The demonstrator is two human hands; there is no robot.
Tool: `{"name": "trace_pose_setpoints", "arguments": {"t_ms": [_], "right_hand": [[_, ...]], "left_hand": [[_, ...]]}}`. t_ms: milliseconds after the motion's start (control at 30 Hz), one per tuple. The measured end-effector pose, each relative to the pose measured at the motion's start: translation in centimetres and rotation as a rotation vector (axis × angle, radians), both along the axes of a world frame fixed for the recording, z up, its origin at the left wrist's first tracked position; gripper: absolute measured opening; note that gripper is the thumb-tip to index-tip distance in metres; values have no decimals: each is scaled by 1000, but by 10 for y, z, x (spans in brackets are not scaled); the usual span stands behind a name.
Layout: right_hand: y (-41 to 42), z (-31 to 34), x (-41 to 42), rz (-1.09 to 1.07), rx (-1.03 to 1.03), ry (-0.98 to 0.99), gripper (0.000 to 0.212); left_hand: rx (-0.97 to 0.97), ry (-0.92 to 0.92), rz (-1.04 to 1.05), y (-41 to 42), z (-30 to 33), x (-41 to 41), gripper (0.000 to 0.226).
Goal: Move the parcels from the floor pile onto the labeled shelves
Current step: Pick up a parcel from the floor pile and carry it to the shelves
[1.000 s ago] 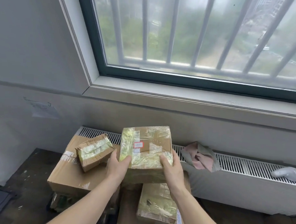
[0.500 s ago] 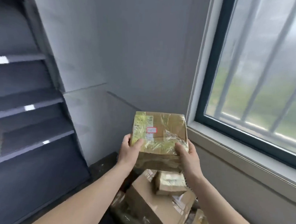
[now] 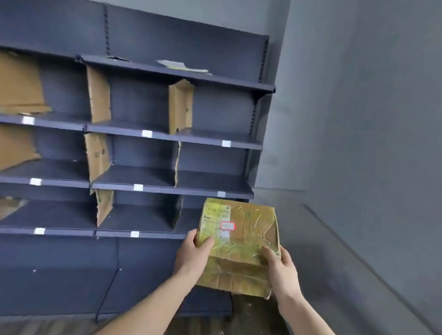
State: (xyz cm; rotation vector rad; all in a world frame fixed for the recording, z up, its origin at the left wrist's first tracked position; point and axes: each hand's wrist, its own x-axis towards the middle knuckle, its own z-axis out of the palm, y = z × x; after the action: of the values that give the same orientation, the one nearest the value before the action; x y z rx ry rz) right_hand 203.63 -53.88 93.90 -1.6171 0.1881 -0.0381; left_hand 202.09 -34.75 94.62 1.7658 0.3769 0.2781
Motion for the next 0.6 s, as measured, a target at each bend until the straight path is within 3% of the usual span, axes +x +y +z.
{"name": "trace_pose_setpoints", "arguments": {"t_ms": [300,600], "right_hand": [[170,-29,13,165,-52,172,43],[235,-62,20,168,-122,254,29]], "left_hand": [[8,86,141,165,-32,-18,41],[-36,178,191,227,-77,-22,53]]}}
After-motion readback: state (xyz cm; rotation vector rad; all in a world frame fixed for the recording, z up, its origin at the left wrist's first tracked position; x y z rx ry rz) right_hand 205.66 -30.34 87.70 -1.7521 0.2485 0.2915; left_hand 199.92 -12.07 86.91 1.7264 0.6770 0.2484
